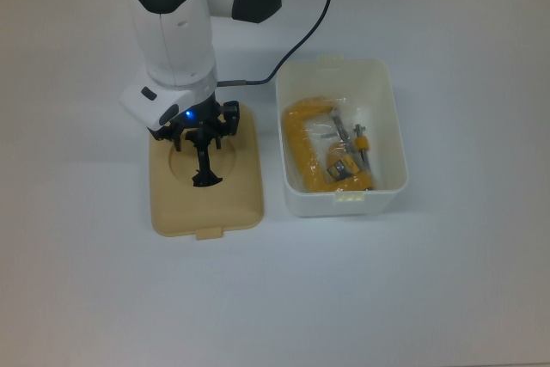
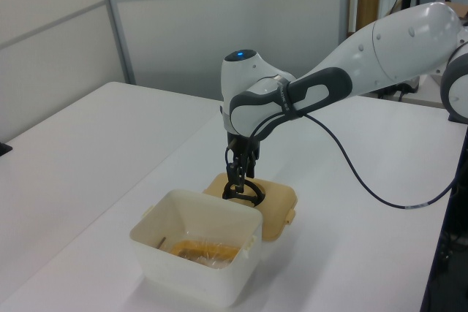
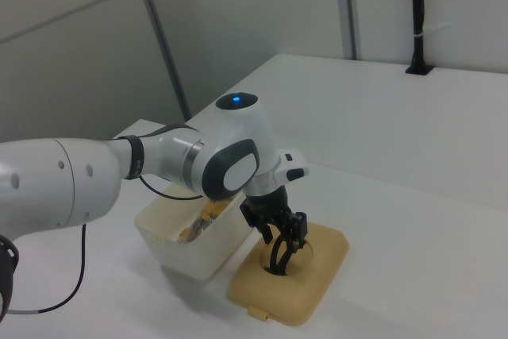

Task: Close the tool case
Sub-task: 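Close the gripper on the black handle and lift the lid, then carry the beige lid over the white box and lower it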

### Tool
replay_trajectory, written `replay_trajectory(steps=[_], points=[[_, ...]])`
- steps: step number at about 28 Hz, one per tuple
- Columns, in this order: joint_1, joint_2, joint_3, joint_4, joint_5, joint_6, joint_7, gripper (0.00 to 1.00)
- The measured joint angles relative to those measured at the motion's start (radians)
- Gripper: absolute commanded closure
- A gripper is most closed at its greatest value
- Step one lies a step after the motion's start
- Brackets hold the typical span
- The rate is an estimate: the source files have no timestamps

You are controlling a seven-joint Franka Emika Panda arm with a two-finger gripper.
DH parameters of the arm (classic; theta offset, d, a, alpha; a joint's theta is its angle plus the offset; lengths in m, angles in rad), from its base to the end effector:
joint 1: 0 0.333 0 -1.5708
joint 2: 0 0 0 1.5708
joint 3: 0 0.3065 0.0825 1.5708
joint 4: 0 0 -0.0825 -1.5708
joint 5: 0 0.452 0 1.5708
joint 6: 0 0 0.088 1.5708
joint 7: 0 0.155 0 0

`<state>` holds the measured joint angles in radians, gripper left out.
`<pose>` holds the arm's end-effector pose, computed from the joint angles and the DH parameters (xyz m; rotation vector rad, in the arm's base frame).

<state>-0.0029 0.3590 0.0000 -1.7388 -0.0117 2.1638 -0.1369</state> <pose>0.7151 -0.0030 0.2861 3.1178 0.2189 0.1018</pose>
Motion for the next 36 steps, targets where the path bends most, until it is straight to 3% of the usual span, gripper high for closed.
replay_trajectory(steps=[3,27,36], points=[[0.003,0.006,0.0,0.0,0.0,0.009,0.0,1.0],[-0.006,0.008,-0.002,0.022,-0.014,0.008,-0.055,1.0],[-0.06,-0.09,-0.004,0.063,-0.012,-0.13,-0.093,1.0]])
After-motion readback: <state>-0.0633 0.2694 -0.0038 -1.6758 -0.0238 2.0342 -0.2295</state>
